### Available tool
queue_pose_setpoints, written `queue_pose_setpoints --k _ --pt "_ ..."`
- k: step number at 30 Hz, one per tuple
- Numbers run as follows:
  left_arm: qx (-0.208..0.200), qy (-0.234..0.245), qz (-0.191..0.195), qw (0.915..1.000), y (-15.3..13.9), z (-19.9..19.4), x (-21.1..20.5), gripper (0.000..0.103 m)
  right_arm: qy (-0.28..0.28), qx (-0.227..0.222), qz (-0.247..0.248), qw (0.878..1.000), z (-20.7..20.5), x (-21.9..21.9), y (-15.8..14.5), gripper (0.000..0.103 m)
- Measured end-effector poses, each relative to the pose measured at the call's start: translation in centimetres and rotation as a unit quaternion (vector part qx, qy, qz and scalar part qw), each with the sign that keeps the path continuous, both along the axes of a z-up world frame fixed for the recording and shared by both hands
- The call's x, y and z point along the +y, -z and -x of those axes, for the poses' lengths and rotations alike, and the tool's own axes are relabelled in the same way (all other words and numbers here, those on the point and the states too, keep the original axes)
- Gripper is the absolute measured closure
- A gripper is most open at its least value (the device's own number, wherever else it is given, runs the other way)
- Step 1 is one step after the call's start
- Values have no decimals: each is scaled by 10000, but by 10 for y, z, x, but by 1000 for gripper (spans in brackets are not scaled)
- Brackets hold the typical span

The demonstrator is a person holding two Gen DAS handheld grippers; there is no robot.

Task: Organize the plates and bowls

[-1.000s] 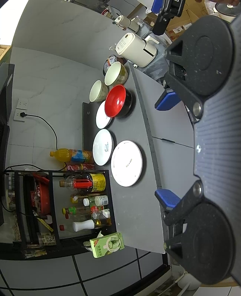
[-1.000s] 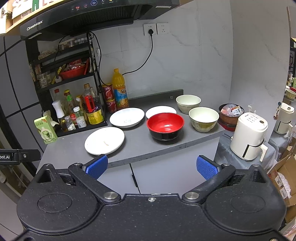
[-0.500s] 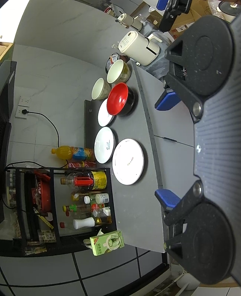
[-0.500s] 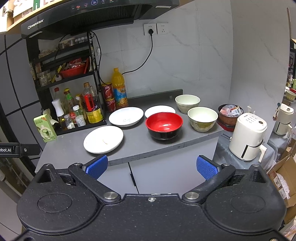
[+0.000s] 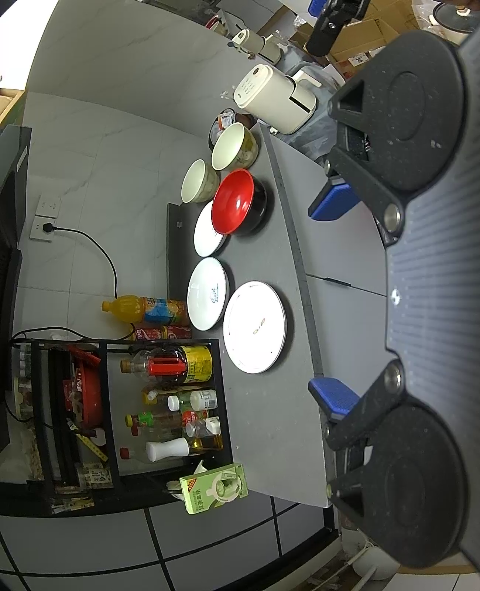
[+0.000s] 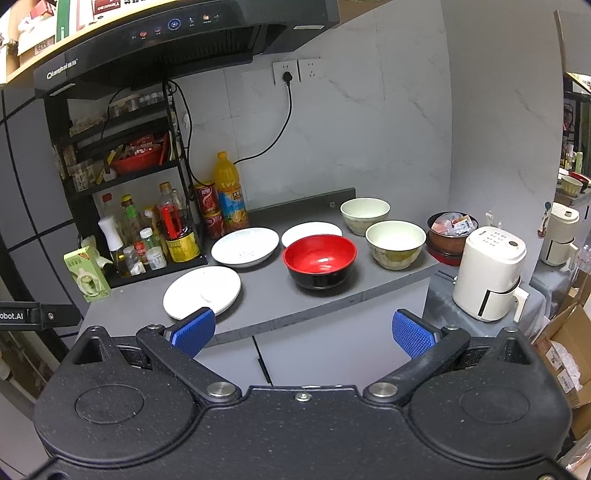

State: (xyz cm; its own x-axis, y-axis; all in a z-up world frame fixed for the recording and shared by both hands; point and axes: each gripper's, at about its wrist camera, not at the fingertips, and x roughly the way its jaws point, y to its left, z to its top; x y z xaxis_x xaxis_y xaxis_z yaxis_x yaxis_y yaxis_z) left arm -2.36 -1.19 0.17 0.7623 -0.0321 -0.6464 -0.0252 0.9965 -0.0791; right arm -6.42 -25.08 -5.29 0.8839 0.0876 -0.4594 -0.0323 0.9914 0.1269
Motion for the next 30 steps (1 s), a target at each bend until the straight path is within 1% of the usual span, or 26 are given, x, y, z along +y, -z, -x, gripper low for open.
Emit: queue_pose_setpoints --k 12,22,30 --pt "-37 12 -6 10000 0 3 -3 12 79 18 64 9999 1 3 -3 0" --pt "-70 44 21 10000 -11 -1 -4 12 54 -7 30 10000 0 1 -9 0" --pt "-112 7 -5 9999 -20 -6 -3 12 -8 -39 210 9998 -3 1 -16 0"
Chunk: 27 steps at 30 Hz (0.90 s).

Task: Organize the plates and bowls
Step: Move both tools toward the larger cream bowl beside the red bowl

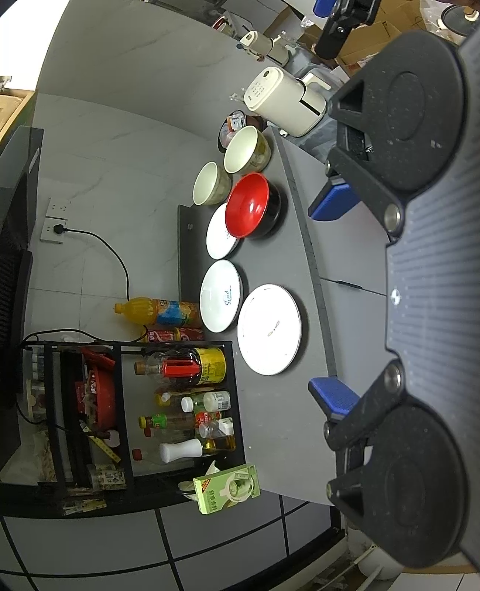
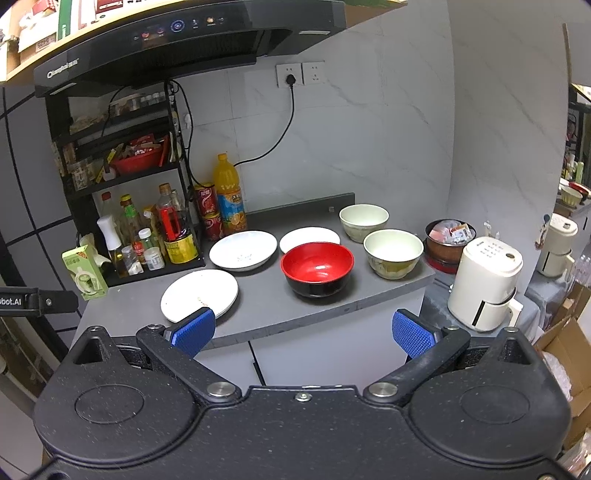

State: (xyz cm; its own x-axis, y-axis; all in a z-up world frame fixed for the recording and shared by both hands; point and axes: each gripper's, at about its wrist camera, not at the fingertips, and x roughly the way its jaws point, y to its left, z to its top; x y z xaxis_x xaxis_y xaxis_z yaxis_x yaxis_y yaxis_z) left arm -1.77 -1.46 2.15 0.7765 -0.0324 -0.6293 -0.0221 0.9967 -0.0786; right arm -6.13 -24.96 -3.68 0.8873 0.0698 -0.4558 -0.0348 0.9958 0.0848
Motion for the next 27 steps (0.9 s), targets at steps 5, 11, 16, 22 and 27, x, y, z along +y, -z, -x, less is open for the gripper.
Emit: queue_pose_setpoints --k 5,11,16,22,27 --pt "55 34 12 10000 -2 -7 -1 12 -70 51 -15 10000 -5 0 0 0" --pt "102 137 48 9998 3 -27 -3 12 39 35 -88 9999 -22 -4 2 0" --pt "215 223 14 9995 13 -57 -4 12 241 42 -108 9996 -48 -7 9 0" --pt "289 527 18 9982 26 -106 -8 12 476 117 -348 9982 -89 -9 15 0" --pt "226 686 -16 9974 28 -150 -9 12 754 102 -387 9964 -123 -4 15 0"
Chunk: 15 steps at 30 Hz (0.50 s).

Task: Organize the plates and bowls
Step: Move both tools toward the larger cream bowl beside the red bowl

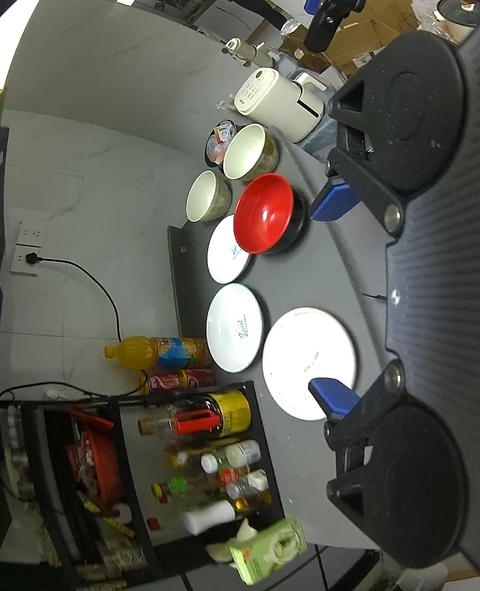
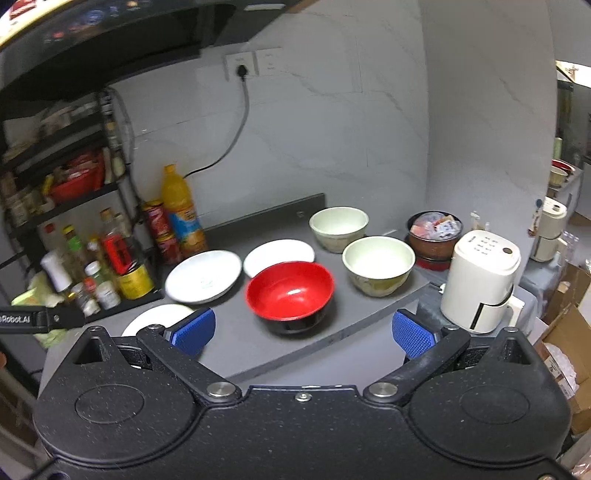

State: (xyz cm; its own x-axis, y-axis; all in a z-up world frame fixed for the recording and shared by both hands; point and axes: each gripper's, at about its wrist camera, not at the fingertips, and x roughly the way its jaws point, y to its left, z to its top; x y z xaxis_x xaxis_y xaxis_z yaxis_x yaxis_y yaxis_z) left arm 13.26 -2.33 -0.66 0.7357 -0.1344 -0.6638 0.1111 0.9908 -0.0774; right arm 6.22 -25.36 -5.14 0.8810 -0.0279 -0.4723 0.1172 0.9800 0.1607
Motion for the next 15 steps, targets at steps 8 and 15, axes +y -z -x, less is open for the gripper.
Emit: queue_pose_setpoints --k 8,15 --pt "83 166 -122 9998 3 -64 4 12 265 124 -66 9995 -44 4 5 0" --pt "233 216 -154 9994 9 -104 8 12 338 278 -50 9990 -78 11 8 0"
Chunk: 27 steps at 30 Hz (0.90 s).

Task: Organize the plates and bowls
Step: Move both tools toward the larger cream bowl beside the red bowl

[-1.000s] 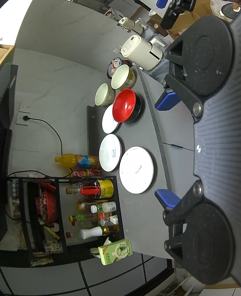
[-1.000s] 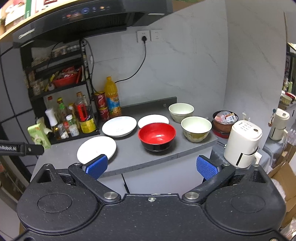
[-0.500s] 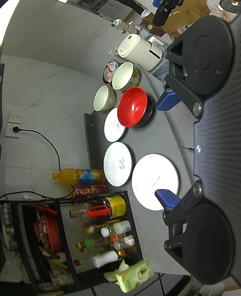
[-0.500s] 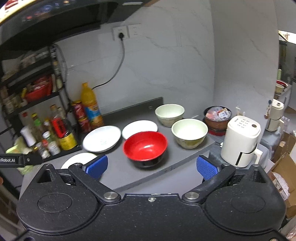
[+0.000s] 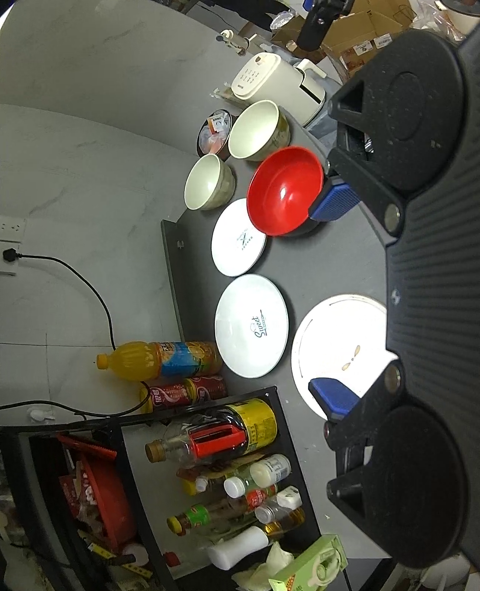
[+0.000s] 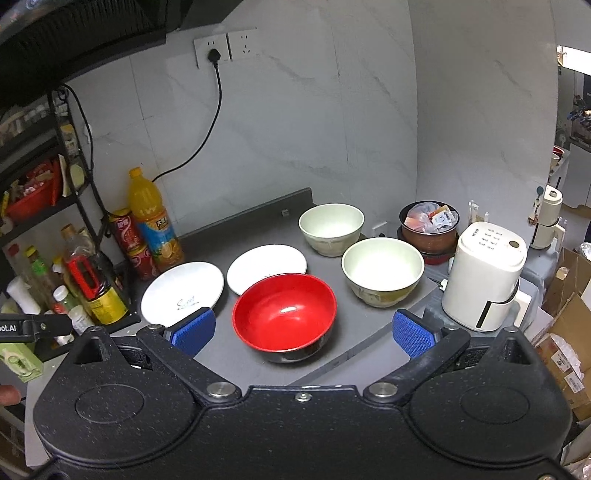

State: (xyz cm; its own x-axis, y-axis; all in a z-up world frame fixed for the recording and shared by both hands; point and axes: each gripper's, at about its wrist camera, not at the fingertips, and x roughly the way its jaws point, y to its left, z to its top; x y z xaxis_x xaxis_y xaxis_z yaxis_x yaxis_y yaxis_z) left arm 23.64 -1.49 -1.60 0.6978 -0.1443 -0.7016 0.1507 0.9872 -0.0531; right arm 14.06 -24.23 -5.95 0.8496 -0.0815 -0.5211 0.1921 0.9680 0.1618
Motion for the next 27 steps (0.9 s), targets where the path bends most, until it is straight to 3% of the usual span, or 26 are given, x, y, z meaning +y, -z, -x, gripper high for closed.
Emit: queue_pose_setpoints --k 14,27 --pt "186 -99 5 9998 13 -66 -15 12 78 169 7 9998 -72 -34 14 0" --pt "271 -408 25 9988 25 -139 -77 13 -452 293 6 9986 -151 -95 23 0"
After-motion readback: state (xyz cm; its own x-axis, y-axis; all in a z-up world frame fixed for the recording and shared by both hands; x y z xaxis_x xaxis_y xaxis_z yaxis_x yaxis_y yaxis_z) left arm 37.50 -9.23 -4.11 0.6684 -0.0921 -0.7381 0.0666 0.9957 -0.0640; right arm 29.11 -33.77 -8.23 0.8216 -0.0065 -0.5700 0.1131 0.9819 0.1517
